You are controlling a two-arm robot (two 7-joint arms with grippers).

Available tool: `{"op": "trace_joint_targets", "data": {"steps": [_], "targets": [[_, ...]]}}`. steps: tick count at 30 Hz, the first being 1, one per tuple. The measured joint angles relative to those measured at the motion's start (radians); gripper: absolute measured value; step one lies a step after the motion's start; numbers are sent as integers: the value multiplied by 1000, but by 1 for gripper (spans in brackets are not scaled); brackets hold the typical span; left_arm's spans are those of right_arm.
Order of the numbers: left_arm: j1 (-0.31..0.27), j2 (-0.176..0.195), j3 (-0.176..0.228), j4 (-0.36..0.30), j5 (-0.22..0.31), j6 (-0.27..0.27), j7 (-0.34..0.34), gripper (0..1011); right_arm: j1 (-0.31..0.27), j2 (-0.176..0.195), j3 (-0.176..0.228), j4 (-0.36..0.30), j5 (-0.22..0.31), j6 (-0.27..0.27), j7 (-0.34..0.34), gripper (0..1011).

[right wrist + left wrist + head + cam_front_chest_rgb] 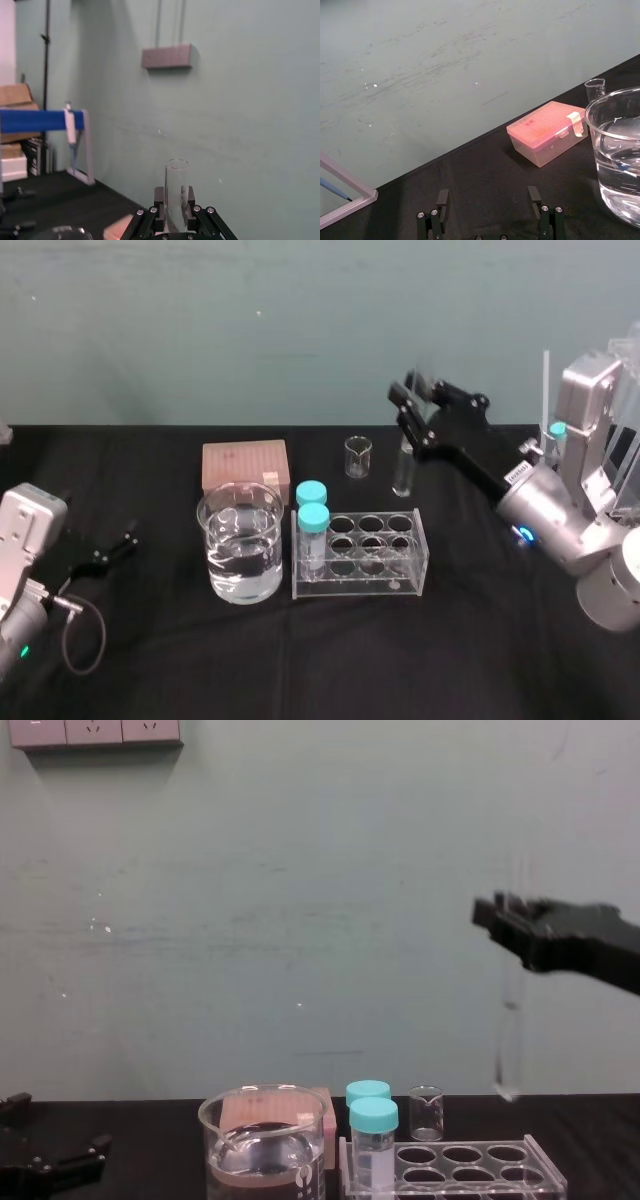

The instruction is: Hold the test tube with one hand and immerse one end into the beaker, then return it to the test tube rack.

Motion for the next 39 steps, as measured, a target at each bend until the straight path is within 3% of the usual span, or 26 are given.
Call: {"op": "trace_joint_targets", "data": {"steps": [16,39], "targets": [[0,0,0,0,0,0,0,1000,-38,-22,44,35,-5,16,2,230],[0,0,0,0,0,0,0,1000,-1,-58,32,121,-14,-11,35,230]]}}
